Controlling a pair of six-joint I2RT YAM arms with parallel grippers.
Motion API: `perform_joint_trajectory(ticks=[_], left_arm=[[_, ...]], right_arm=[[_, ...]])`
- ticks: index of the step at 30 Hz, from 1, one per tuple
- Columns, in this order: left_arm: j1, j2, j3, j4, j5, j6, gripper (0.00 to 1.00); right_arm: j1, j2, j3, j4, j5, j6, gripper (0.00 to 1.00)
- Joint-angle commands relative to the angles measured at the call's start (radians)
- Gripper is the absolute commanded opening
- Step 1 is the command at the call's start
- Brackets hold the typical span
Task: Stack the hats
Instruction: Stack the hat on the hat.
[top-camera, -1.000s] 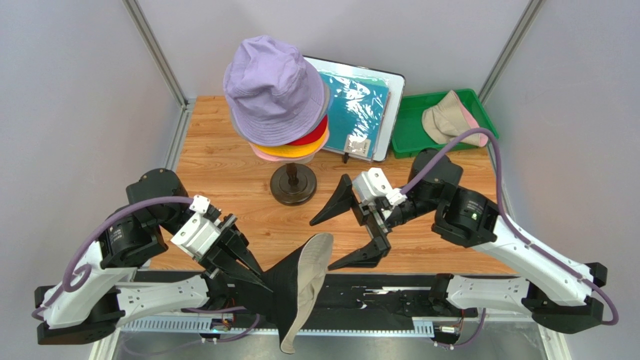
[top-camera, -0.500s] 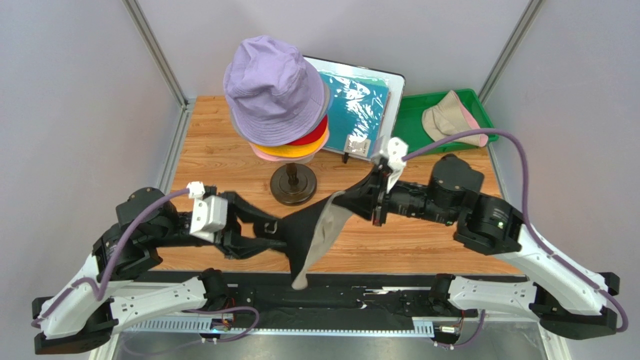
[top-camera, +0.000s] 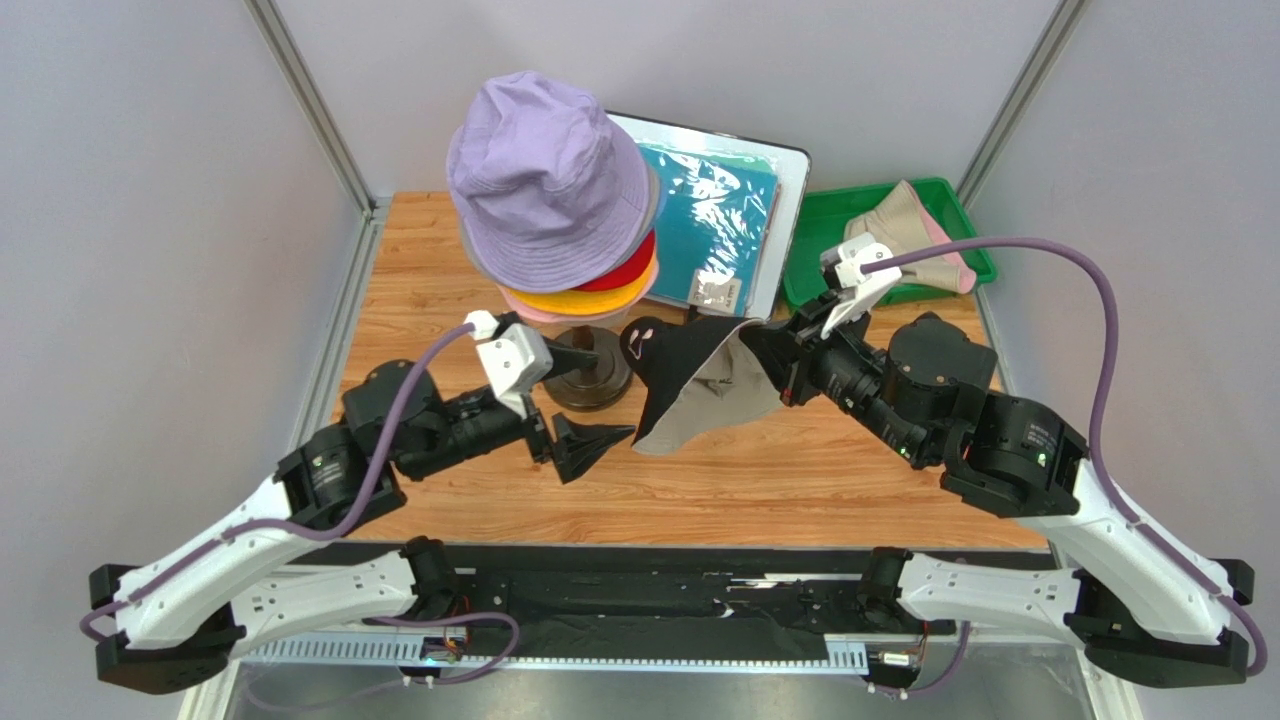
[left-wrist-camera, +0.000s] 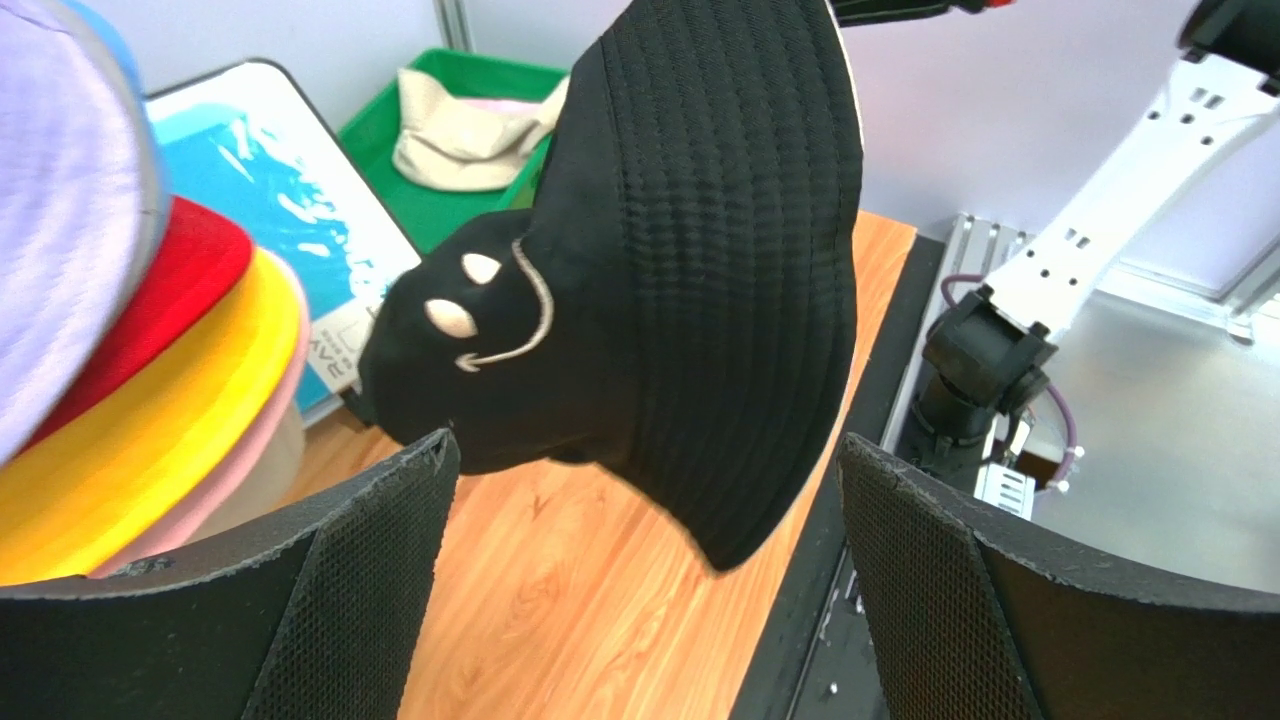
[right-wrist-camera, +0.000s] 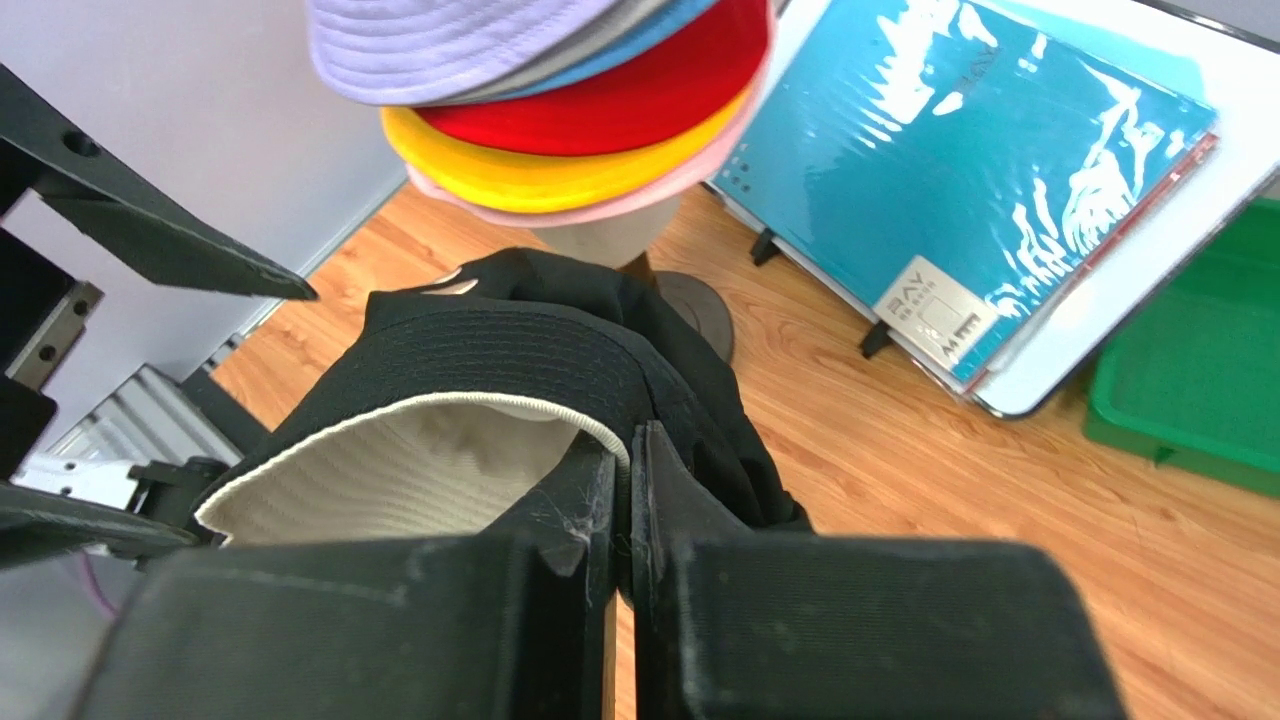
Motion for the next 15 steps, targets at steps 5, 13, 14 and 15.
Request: perform_joint_trajectory(ticks=[5, 13, 14, 15], left_arm=[[-0.209, 0.127, 0.025, 0.140, -0.260, 0.037, 0.99], [-0.218, 0.249, 0.050, 0.198, -0.441, 0.060, 0.98], [-0.218, 0.260, 0.056, 0.209, -0.468, 0.070, 0.98], [-0.218, 0.271, 0.064, 0.217, -0.511, 0.085, 0.95]], right_arm=[[0.001, 0.006, 0.075, -0.040, 0.220, 0.077, 0.00], [0.001, -0.003, 0.087, -0.041, 0.208, 0.088, 0.00], [0.001, -0.008, 0.087, -0.043, 0.205, 0.091, 0.00], [0.001, -0.012, 0.086, -0.044, 0.202, 0.093, 0.00]])
